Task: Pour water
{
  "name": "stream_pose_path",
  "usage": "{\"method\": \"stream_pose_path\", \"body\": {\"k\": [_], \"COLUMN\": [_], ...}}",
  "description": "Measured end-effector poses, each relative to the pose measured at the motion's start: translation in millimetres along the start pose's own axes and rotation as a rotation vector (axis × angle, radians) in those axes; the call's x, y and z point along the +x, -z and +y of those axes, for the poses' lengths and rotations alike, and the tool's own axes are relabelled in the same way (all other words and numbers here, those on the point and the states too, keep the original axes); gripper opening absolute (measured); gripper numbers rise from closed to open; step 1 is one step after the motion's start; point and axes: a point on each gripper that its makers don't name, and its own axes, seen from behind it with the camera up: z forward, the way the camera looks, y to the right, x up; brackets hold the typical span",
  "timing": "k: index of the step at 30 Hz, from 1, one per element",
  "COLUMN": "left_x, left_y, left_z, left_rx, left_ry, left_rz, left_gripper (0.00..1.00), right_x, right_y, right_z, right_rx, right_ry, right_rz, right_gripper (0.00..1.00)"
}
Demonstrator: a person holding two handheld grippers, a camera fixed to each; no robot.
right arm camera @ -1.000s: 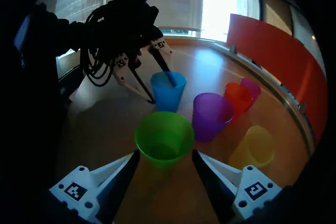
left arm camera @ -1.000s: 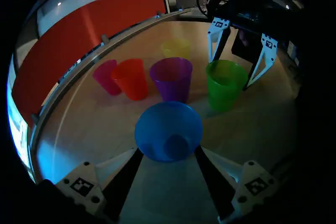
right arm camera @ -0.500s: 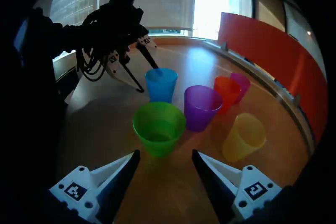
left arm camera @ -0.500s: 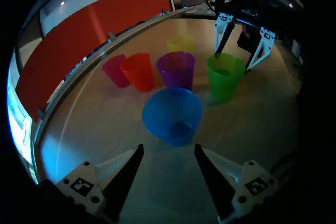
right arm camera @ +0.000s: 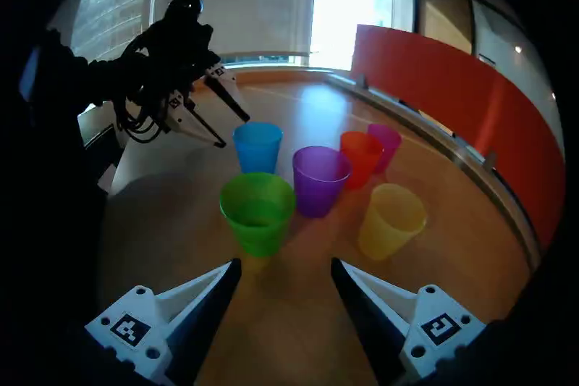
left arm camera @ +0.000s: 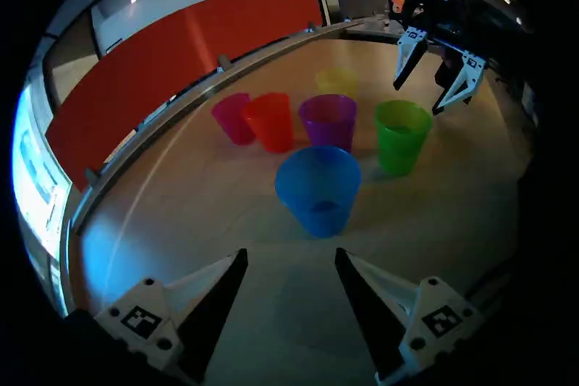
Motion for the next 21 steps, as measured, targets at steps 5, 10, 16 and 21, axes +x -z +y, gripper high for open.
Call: {"method": "stream_pose_path", "body": {"k": [5,10,16,21], "left_x": [-2.3,-4.9,-2.8,-0.4], "left_y": [9.1,18.0,31.5,45.2], "left_z": [-1.3,-6.1,-15.1,-27.6], "left_rx": [0.034,0.079,0.143,0.208], "left_ry": [0.018,0.051,0.093,0.124], "left_rz": [0.016,0.03,0.064,0.098], "left_gripper": [0.9,0.9,0.89,0.89], "right_x": [1.2,-0.1,-2.8,3.6], "right_y": [13.9,25.5,37.6,47.4], "right_z": [8.9,18.8,30.6,44.0], "right_rx": [-0.046,-0.1,-0.162,-0.228], "right_ry": [-0.033,-0.064,-0.103,-0.128], "right_rz": [0.015,0.027,0.033,0.062], "right_gripper": [0.96,0.96,0.96,0.96]}}
